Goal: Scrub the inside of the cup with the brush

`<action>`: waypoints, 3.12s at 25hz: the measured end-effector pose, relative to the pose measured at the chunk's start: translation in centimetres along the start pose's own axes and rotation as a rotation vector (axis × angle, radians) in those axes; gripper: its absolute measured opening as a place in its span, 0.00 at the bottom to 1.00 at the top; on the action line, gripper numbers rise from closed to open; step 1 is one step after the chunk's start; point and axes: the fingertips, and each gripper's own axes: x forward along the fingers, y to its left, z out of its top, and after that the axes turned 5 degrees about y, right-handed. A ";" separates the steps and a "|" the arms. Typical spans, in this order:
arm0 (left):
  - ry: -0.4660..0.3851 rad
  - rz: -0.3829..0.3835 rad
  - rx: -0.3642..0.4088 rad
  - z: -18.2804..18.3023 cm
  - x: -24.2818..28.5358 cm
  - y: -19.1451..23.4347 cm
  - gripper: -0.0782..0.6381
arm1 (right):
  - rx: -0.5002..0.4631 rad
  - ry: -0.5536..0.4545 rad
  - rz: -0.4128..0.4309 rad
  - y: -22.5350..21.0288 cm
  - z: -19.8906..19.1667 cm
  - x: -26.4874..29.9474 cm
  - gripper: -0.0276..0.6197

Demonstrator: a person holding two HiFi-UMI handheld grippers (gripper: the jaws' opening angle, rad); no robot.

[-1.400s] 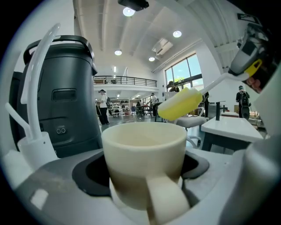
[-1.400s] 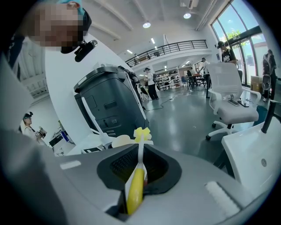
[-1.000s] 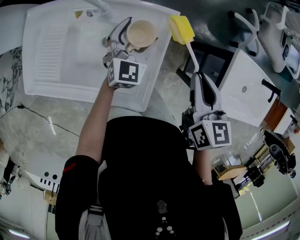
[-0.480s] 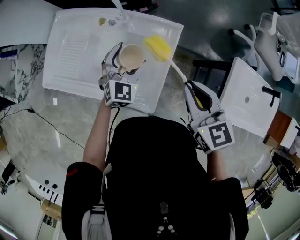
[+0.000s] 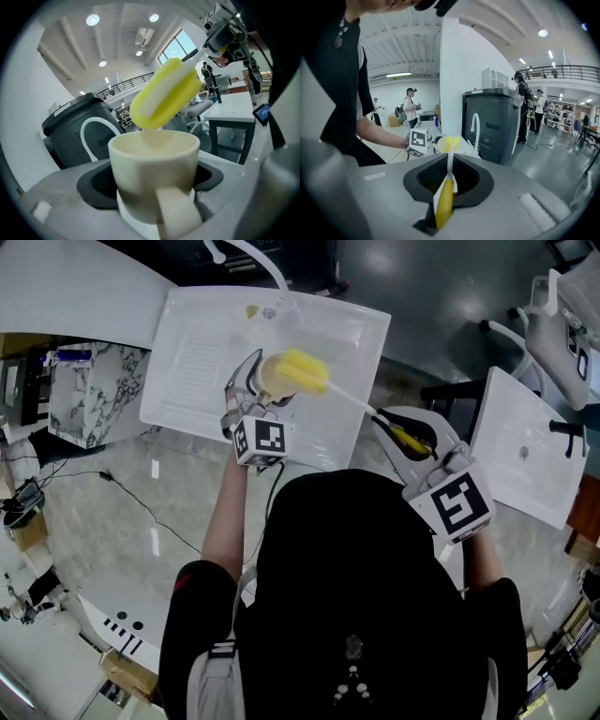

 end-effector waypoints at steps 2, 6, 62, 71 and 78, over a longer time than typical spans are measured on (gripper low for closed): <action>0.004 0.000 0.020 0.2 -0.7 -0.2 0.75 | -0.070 0.032 0.034 0.8 0.4 0.1 0.10; 0.020 -0.004 0.090 0.7 -1.9 -1.0 0.75 | -0.165 0.088 0.067 1.6 0.6 0.4 0.10; 0.082 -0.080 0.502 2.5 -4.8 -6.1 0.75 | -0.259 0.280 0.054 4.1 -0.1 1.4 0.10; 0.079 -0.051 0.492 2.4 -5.3 -5.0 0.75 | -0.266 0.302 0.062 4.7 -0.8 1.5 0.10; 0.085 -0.036 0.489 2.3 -5.5 -4.7 0.75 | -0.199 0.259 0.111 5.5 -0.3 1.2 0.10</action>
